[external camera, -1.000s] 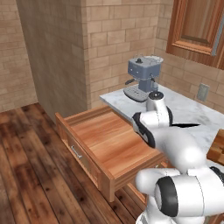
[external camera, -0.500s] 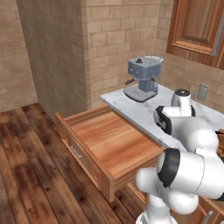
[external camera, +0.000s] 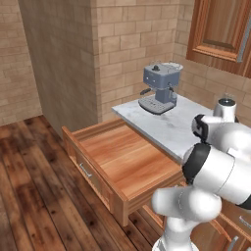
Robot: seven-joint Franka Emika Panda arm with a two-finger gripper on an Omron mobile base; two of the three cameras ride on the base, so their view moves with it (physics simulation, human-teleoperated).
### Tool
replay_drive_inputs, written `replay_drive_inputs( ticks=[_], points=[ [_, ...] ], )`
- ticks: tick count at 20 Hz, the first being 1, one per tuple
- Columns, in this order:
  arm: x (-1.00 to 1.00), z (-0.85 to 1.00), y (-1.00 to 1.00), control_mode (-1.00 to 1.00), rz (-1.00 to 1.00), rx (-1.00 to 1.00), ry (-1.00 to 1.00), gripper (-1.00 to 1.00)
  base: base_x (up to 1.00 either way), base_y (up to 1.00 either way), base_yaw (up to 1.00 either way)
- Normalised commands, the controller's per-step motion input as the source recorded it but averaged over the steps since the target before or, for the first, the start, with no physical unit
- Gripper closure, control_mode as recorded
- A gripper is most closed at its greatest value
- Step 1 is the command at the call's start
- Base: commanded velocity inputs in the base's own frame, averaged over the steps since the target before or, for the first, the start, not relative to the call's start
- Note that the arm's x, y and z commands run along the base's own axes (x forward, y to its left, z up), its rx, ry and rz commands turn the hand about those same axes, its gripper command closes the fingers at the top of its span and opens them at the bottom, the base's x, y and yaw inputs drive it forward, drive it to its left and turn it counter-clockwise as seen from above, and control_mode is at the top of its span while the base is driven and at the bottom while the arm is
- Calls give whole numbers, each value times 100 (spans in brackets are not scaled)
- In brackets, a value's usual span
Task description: Pick up the knife from the drawer and place it on the cutting board. Then place the meat from the plate to the cutting board.
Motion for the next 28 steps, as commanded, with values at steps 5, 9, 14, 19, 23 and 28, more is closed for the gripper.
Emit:
replay_drive_inputs(
  ticks=[5, 9, 14, 19, 23, 28],
  points=[
    [-23, -1, -74, -100, -12, 4, 0, 100, 0, 0, 0],
    [-34, -2, -81, -100, -12, 6, 0, 100, 0, 0, 0],
    [-30, -7, -77, -100, -10, 4, 0, 100, 0, 0, 0],
    [-15, -25, -64, -100, -8, 2, 0, 100, 0, 0, 0],
    [-1, -46, -40, -100, -3, 0, 0, 100, 0, 0, 0],
    [0, -33, -35, -100, -1, 2, 0, 100, 0, 0, 0]
  ],
)
